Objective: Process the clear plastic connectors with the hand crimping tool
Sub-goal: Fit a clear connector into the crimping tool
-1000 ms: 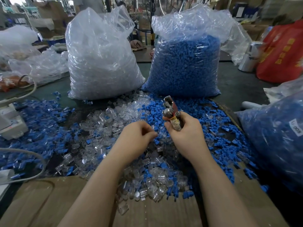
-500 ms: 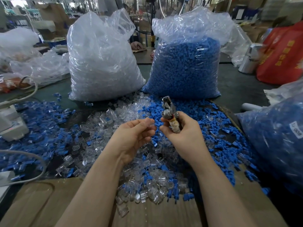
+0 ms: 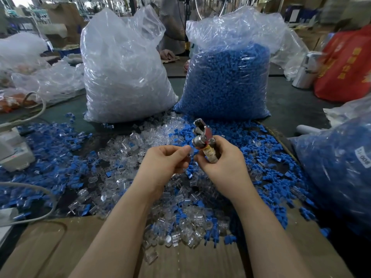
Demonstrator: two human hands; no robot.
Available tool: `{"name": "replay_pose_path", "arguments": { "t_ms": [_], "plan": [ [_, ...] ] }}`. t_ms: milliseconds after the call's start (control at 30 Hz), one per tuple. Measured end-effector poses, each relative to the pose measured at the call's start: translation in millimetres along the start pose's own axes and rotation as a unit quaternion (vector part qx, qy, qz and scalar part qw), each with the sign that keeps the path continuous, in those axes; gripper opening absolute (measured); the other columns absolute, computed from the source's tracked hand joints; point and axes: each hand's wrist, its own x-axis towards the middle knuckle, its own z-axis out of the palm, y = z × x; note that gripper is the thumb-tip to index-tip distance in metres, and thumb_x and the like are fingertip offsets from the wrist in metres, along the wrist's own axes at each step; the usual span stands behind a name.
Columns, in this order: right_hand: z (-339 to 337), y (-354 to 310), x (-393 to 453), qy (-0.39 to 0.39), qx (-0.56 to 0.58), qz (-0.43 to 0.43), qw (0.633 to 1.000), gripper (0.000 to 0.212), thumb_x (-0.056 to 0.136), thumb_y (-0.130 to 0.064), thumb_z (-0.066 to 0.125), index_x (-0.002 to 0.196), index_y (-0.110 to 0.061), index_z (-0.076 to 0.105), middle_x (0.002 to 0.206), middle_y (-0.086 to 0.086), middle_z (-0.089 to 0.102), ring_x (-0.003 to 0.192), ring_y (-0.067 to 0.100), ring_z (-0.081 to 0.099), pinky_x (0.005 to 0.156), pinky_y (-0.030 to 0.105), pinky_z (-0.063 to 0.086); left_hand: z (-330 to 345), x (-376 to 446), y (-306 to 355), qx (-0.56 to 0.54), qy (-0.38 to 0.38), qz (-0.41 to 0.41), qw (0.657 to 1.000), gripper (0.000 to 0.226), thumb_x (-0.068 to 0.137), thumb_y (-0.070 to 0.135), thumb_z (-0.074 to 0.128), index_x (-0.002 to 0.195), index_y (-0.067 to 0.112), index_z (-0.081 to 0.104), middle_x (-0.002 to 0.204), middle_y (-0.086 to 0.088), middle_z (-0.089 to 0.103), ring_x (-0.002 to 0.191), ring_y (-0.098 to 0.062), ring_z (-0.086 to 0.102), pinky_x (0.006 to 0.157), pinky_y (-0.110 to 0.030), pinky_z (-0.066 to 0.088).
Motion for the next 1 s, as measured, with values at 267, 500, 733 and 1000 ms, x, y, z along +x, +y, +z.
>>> {"name": "replay_pose_path", "arguments": {
  "t_ms": [267, 500, 733, 1000],
  "plan": [
    [-0.6, -1.2, 0.8, 0.02, 0.048, 0.012, 0.999, 0.017, 0.085, -0.013, 0.074, 0.089, -0.027, 0.064, 0.082, -0.005, 0.068, 0.081, 0.015, 0.065, 0.076, 0.038, 0.055, -2.1, -2.2, 3.9, -0.019, -0.043, 0.026, 0.999, 0.013, 0.093, 0.008, 0.063, 0.101, 0.011, 0.072, 0.073, -0.003, 0.073, 0.064, -0.007, 0.067, 0.062, -0.017, 0.055],
    [0.9, -0.9, 1.7, 0.033, 0.058, 0.013, 0.998, 0.026, 0.084, -0.011, 0.075, 0.084, -0.034, 0.062, 0.08, -0.011, 0.068, 0.078, 0.006, 0.065, 0.072, 0.023, 0.053, -1.8, -0.8, 2.0, -0.019, -0.028, 0.042, 0.999, 0.013, 0.089, 0.007, 0.068, 0.095, 0.015, 0.076, 0.075, 0.0, 0.073, 0.071, -0.008, 0.066, 0.067, -0.018, 0.053],
    [0.2, -1.9, 0.7, 0.039, 0.05, 0.014, 0.998, 0.019, 0.084, -0.011, 0.075, 0.087, -0.026, 0.064, 0.078, -0.009, 0.068, 0.076, 0.007, 0.064, 0.072, 0.028, 0.054, -1.8, -1.6, 1.3, 0.01, -0.018, 0.068, 0.997, 0.015, 0.082, 0.005, 0.076, 0.094, 0.014, 0.077, 0.078, 0.001, 0.076, 0.071, -0.003, 0.069, 0.066, -0.013, 0.052],
    [1.5, -0.6, 0.6, 0.036, 0.048, 0.014, 0.998, 0.015, 0.085, -0.012, 0.074, 0.093, -0.023, 0.066, 0.082, -0.006, 0.069, 0.081, 0.012, 0.066, 0.078, 0.04, 0.056, -2.8, -1.7, 1.9, 0.039, -0.022, 0.083, 0.996, 0.02, 0.077, 0.015, 0.08, 0.097, 0.014, 0.078, 0.083, 0.001, 0.077, 0.075, -0.003, 0.07, 0.066, -0.012, 0.051]
  ]
}}
